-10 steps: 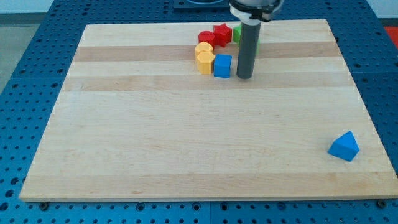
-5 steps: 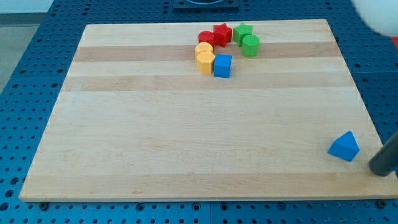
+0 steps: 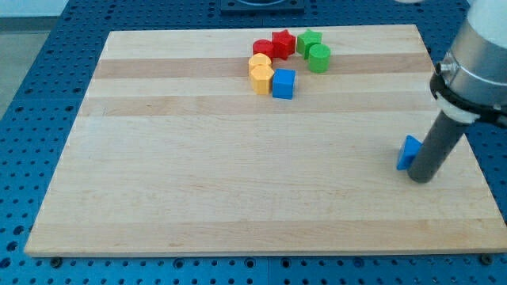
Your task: Push the blue triangle to the right of the blue cube
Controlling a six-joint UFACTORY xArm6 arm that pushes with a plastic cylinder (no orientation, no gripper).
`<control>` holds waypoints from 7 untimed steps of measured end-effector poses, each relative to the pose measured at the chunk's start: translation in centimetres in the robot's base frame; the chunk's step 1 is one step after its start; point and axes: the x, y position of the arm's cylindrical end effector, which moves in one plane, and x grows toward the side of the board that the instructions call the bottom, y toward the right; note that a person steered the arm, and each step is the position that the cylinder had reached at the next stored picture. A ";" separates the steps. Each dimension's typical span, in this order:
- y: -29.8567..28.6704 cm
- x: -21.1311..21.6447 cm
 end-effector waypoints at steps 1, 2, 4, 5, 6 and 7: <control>1.2 -2.8; 1.0 -5.1; -2.7 -7.7; -4.6 -7.7; -6.6 -7.8; -8.3 -8.5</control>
